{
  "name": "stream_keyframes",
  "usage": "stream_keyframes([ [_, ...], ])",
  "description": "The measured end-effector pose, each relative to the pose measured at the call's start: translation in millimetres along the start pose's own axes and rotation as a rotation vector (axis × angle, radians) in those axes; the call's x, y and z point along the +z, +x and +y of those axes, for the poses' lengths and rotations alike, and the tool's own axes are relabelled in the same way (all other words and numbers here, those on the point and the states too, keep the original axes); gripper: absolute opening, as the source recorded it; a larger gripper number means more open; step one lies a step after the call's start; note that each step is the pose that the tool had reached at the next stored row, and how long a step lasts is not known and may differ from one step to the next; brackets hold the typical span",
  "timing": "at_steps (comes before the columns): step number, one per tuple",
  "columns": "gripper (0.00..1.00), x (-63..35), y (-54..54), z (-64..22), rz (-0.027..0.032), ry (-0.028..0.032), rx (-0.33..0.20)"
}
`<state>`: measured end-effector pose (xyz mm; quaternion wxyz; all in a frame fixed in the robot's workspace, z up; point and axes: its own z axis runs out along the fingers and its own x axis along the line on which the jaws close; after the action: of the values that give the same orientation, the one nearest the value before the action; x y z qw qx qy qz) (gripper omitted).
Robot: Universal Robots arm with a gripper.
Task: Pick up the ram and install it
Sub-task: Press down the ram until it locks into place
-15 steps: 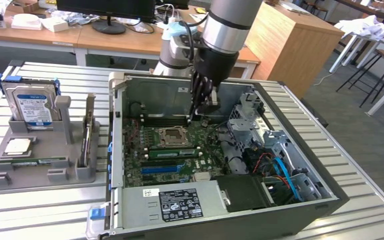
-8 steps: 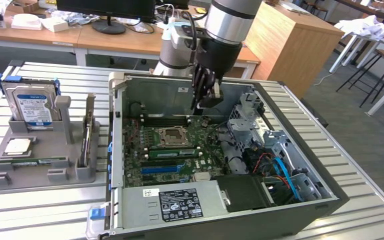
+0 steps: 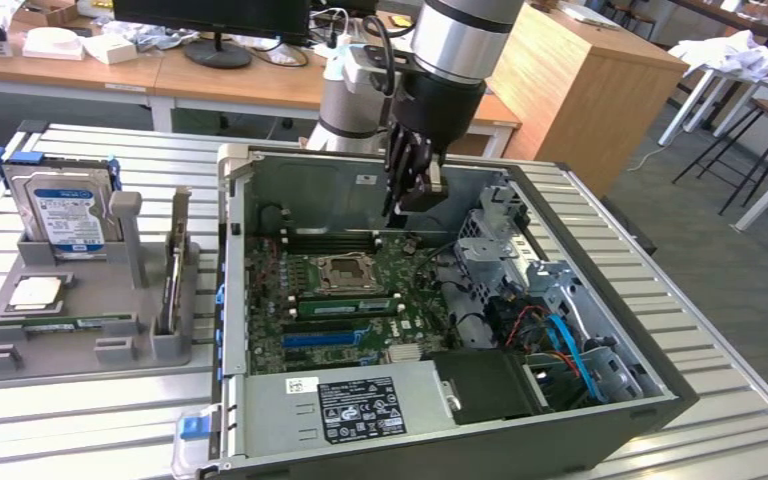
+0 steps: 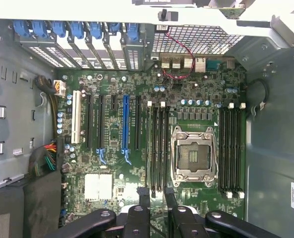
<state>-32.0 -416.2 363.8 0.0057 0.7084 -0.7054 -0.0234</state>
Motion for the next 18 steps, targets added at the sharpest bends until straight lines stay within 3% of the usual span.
stream_keyframes([
  [9, 0.25, 0.0, 0.0, 0.0, 0.0000, 0.0000, 0.000],
  [13, 0.11, 0.0, 0.0, 0.0, 0.0001, 0.0000, 0.000],
  [18, 0.10, 0.0, 0.0, 0.0, 0.0000, 0.0000, 0.000],
])
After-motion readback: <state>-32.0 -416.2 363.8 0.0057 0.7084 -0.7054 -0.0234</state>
